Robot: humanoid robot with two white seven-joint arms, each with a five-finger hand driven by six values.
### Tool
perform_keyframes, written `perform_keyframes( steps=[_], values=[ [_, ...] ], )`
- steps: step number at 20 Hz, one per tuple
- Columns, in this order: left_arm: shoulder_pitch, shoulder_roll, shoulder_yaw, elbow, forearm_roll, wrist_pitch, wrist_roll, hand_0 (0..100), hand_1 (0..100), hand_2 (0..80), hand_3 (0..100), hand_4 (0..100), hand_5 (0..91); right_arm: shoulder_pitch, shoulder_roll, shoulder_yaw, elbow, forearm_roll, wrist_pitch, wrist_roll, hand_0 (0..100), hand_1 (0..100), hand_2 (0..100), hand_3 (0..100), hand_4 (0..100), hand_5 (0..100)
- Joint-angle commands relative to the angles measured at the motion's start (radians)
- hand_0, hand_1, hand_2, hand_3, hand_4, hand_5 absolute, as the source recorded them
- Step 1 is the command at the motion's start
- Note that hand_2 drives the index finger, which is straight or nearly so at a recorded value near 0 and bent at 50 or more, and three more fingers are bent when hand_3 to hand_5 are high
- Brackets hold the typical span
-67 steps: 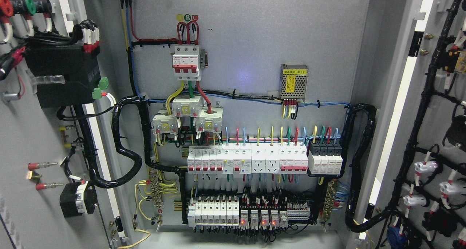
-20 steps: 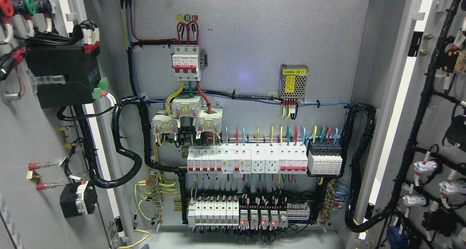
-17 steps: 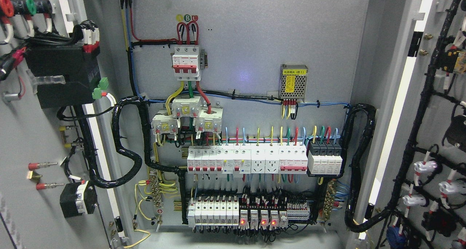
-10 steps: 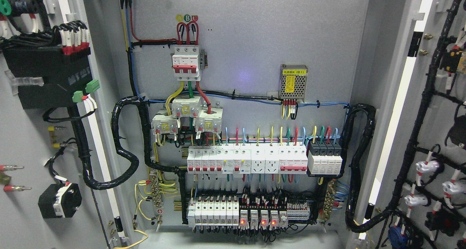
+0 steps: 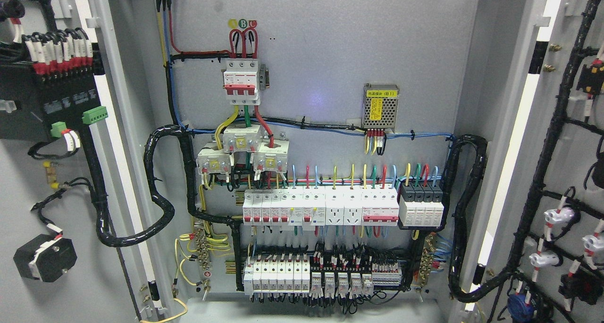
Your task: Open door with both hands
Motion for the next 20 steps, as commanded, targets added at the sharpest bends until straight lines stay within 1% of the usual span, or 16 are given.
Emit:
perform_keyframes(
  steps=[1, 5, 8, 9, 11, 13, 16, 20],
  values=[
    [-0.103, 0.272, 0.108, 0.299, 0.059, -0.805, -0.003, 0, 0, 0.0, 0, 0, 0.0, 0.015, -0.008, -0.039, 0.035, -0.020, -0.001, 0.000, 0, 0, 0, 0, 0, 0],
    [-0.176, 0.329, 0.108, 0.416, 0.059, -0.805, -0.003, 0, 0, 0.0, 0, 0, 0.0, 0.014, -0.010, -0.043, 0.047, -0.020, 0.000, 0.000, 0, 0, 0, 0, 0, 0],
    [-0.200, 0.367, 0.108, 0.484, 0.058, -0.805, -0.003, 0, 0, 0.0, 0, 0, 0.0, 0.014, -0.011, -0.050, 0.058, -0.020, 0.000, -0.002, 0, 0, 0, 0, 0, 0],
    [-0.209, 0.373, 0.107, 0.502, 0.058, -0.805, -0.003, 0, 0, 0.0, 0, 0, 0.0, 0.014, -0.013, -0.056, 0.062, -0.020, 0.000, -0.008, 0, 0, 0, 0, 0, 0],
    [-0.226, 0.378, 0.105, 0.542, 0.050, -0.805, -0.005, 0, 0, 0.0, 0, 0, 0.0, 0.012, -0.016, -0.070, 0.067, -0.020, 0.000, -0.034, 0, 0, 0, 0, 0, 0],
    [-0.242, 0.378, 0.072, 0.588, 0.048, -0.805, -0.008, 0, 0, 0.0, 0, 0, 0.0, 0.012, -0.016, -0.081, 0.067, -0.020, -0.001, -0.054, 0, 0, 0, 0, 0, 0],
    [-0.284, 0.379, 0.002, 0.616, 0.048, -0.805, -0.008, 0, 0, 0.0, 0, 0, 0.0, 0.012, -0.016, -0.079, 0.065, -0.020, -0.001, -0.054, 0, 0, 0, 0, 0, 0],
    [-0.279, 0.386, -0.021, 0.597, 0.048, -0.805, -0.008, 0, 0, 0.0, 0, 0, 0.0, 0.014, -0.016, -0.079, 0.056, -0.018, -0.001, -0.052, 0, 0, 0, 0, 0, 0]
  ],
)
